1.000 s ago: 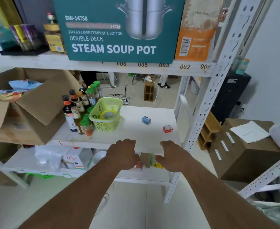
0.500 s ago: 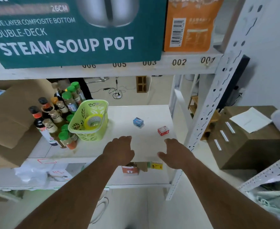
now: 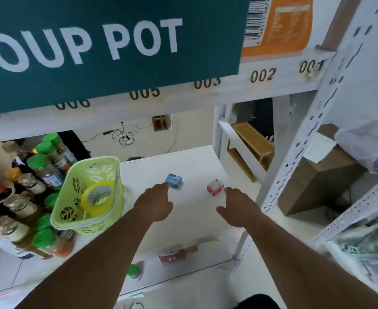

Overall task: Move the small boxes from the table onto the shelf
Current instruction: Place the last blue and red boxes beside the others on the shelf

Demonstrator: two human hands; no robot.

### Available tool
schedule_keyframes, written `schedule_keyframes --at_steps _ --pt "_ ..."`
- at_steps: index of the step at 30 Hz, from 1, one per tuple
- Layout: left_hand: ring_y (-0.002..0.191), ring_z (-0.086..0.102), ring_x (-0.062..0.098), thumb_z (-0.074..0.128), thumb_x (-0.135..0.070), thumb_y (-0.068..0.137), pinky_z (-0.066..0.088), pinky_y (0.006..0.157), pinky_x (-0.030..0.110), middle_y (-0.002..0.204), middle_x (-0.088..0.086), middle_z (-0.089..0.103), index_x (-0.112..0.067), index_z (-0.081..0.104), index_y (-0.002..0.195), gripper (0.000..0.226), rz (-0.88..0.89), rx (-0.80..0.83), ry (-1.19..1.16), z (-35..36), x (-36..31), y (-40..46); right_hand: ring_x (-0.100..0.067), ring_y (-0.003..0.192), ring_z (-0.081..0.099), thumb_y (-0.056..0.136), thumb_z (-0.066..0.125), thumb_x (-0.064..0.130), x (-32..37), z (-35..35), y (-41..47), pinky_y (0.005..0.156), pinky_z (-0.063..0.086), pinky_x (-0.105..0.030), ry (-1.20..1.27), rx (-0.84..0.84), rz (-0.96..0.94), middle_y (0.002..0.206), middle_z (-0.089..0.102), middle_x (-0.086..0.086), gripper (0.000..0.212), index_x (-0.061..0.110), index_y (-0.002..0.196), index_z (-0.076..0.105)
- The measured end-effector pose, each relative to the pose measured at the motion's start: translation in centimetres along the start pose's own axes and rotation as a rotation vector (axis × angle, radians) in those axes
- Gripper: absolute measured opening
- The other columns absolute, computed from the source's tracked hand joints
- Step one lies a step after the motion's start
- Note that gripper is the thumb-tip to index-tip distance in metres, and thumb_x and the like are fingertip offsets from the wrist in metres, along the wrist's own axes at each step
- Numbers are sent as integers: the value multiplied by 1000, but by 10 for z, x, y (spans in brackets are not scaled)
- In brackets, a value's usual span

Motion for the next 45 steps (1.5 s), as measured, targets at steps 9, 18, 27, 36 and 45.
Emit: schedule_keyframes --at_steps 9,18,27,36,45 --pt "143 30 23 54 -34 93 29 115 36 160 0 23 -21 16 155 74 18 7 -59 10 9 62 -25 126 54 93 63 33 -9 8 57 109 43 -39 58 -46 -5 140 54 -3 58 18 143 38" --pt "144 25 26 57 -20 90 34 111 40 164 -4 0 -28 13 154 79 33 22 -27 24 9 97 -25 134 47 96 59 30 -16 25 80 114 36 -41 19 -9 -47 148 48 -3 60 18 150 33" --pt "115 52 22 51 -18 83 45 99 36 134 2 51 -29 48 125 43 89 37 -123 37 3 96 -23 123 58 95 60 32 -10 22 82 105 47 -35 17 -7 -73 138 58 2 50 23 142 46" --pt "139 34 22 47 -8 87 33 112 36 153 -1 35 -30 33 148 66 13 -44 -157 27 22 127 -27 120 57 92 62 27 7 27 100 99 52 -40 -74 -39 -120 130 55 -5 43 19 133 49" --pt "127 45 22 61 -17 88 41 102 33 140 2 43 -24 39 143 60 55 -129 -151 40 15 126 -27 119 59 92 64 29 3 27 112 97 53 -40 -52 -24 -118 130 57 -5 43 19 132 52"
Point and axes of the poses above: each hand's wrist, its own y-axis towards the middle knuckle, its own z-axis out of the palm, x = y × z, the point moved 7 cm from there along y, towards the middle knuckle
